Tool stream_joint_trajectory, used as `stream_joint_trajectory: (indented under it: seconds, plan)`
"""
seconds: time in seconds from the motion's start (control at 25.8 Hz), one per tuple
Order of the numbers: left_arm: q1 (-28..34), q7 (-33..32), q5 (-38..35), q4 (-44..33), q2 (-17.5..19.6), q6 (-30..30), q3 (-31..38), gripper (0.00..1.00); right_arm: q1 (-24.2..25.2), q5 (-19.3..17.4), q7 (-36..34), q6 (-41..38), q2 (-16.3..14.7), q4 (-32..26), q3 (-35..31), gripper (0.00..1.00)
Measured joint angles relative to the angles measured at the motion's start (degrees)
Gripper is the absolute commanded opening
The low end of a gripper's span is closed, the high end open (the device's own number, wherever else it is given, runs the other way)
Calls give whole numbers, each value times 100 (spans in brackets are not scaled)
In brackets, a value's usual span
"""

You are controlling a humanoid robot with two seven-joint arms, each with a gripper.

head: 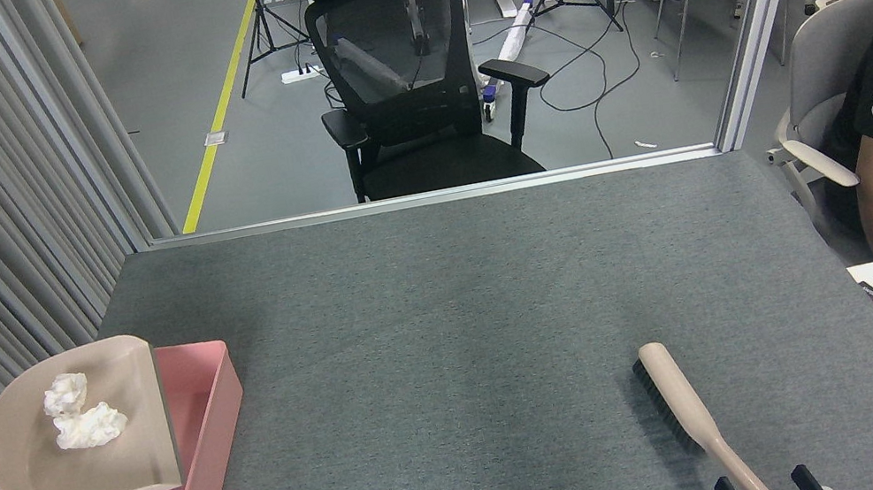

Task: Sweep and dump garbage into bin
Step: 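Tilt the dustpan with the left gripper to dump paper into the bin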

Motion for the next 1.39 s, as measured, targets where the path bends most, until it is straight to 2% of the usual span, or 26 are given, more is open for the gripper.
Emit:
stream_joint_trajectory:
  seconds: [0.35, 0.66, 0.81, 1.08, 1.39]
  plan:
    - [-13, 2, -110, 806, 312, -700, -10, 21, -1, 3, -25, -20, -61, -105, 8, 96]
    - [-50, 40, -524, 841, 322, -1020, 0, 21, 0, 5, -6, -20, -38, -133, 9, 96]
    - [-99, 77, -816, 758, 323, -1395, 5, 21, 4, 5, -5, -20, -22, -134, 9, 96]
    - [-293, 227, -2188, 628, 307, -2080, 213, 21, 2, 4, -4, -16, -6, -141, 9, 96]
    - [-690, 288, -3879, 225, 219, -2334, 646, 21, 7, 4, 14, -11, 27, -146, 9, 96]
